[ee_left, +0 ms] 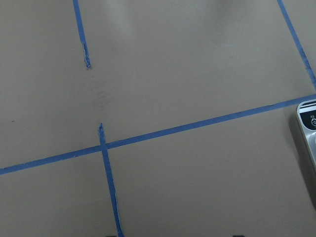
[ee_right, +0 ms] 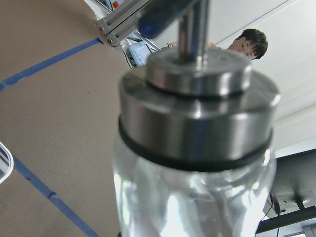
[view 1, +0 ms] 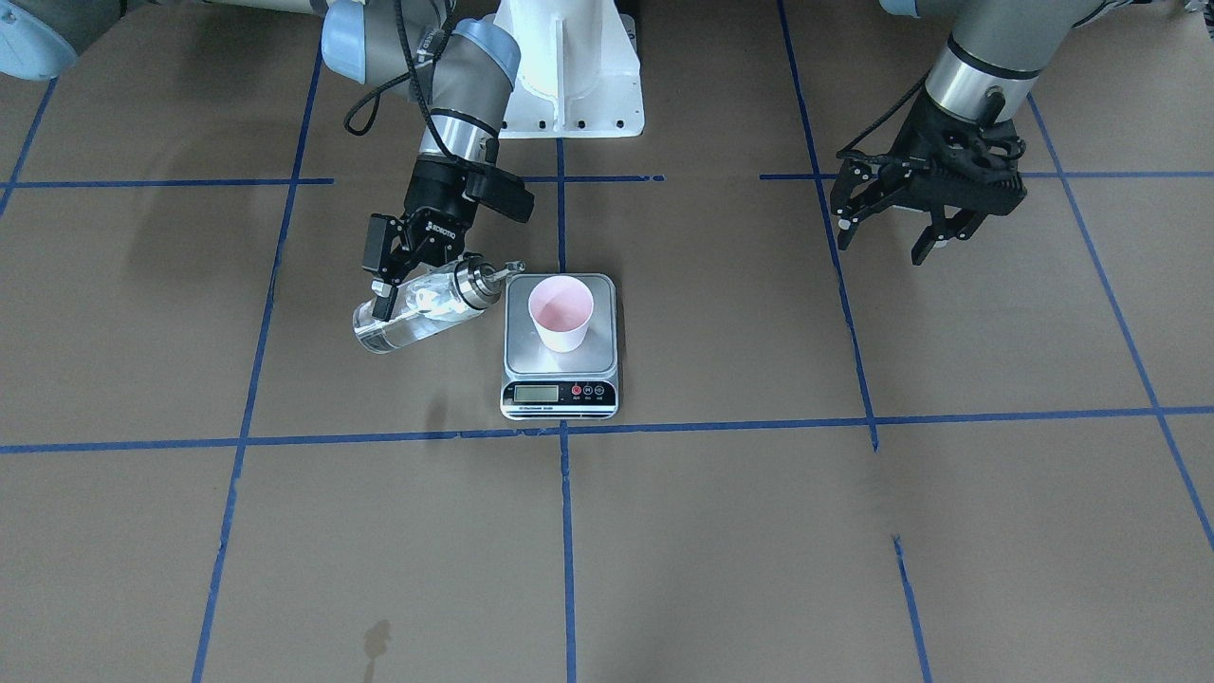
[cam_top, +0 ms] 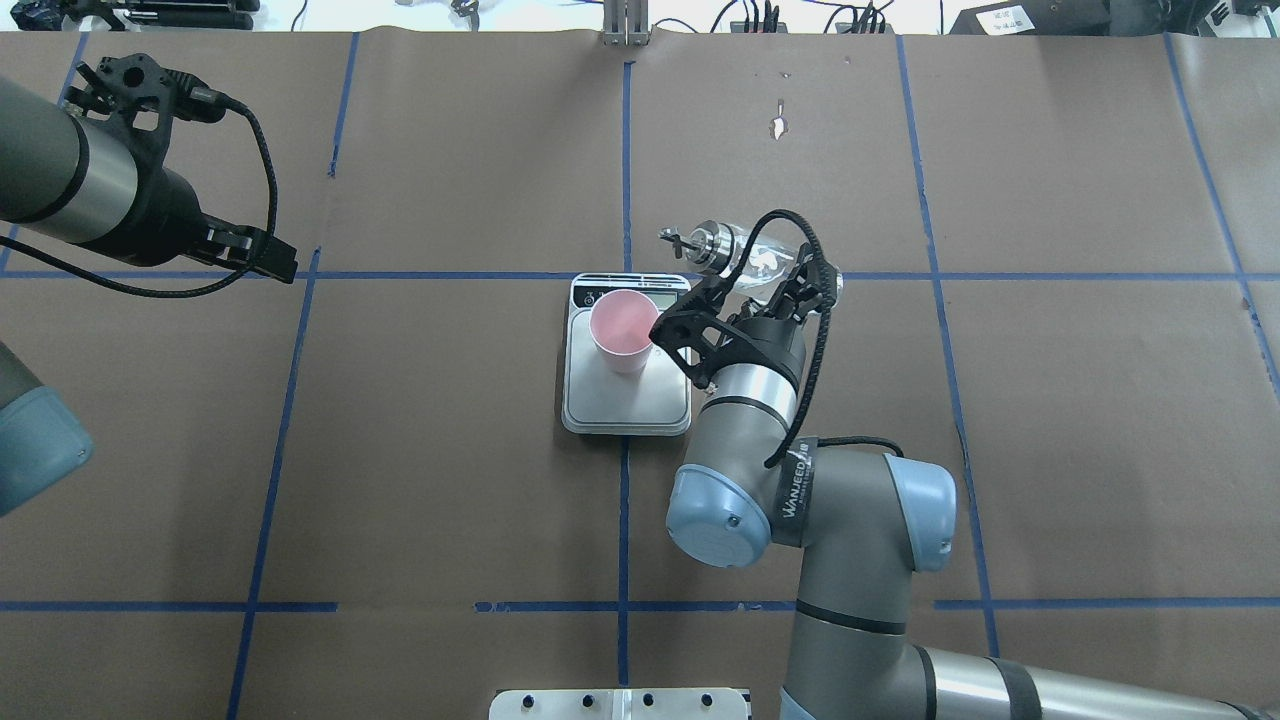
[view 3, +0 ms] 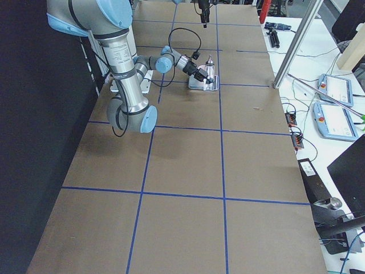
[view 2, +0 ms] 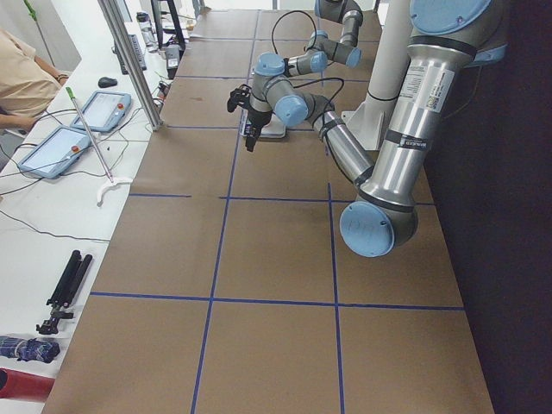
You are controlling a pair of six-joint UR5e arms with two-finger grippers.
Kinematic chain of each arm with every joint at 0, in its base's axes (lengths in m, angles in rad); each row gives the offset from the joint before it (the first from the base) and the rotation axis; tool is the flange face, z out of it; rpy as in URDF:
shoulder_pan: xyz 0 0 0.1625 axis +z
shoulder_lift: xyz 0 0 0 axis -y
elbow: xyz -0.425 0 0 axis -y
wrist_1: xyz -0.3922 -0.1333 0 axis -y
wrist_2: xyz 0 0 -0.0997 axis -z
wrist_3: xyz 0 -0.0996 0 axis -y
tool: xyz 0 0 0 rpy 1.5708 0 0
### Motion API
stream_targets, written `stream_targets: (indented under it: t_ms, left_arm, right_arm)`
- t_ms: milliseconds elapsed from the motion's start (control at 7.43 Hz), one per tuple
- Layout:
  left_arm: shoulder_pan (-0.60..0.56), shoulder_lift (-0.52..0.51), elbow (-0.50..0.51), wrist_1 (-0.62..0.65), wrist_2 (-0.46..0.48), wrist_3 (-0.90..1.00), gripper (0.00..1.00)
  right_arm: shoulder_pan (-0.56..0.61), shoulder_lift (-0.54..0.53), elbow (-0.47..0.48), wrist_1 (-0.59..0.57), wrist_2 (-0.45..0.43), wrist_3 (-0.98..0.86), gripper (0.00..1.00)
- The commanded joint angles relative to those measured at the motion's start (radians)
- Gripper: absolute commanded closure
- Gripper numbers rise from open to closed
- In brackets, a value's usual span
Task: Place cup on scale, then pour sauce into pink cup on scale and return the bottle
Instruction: 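Tilt the bottle with the right gripper to pour into the pink cup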
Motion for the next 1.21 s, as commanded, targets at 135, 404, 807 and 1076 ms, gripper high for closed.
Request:
stream_targets:
  t_ms: [135,404,807,1076]
  left_arm:
    - [0.0,0.001,-0.001,0.0,0.0,0.001,0.17]
    - [0.0,0.001,-0.001,0.0,0.0,0.001,0.17]
    - [0.0,0.002,-0.001,0.0,-0.002,0.001,0.17]
    - [0.0,0.002,-0.001,0.0,-0.002,0.001,0.17]
  right_arm:
    - [-0.013,0.01,-0.053,-0.004,-0.091,-0.09,1.0]
    - [-0.032,-0.001,-0.062,-0.028,-0.154,-0.101,1.0]
    - [-0.037,0.001,-0.062,-0.034,-0.185,-0.205,1.0]
    - [-0.033,0.01,-0.062,-0.034,-0.185,-0.227,1.0]
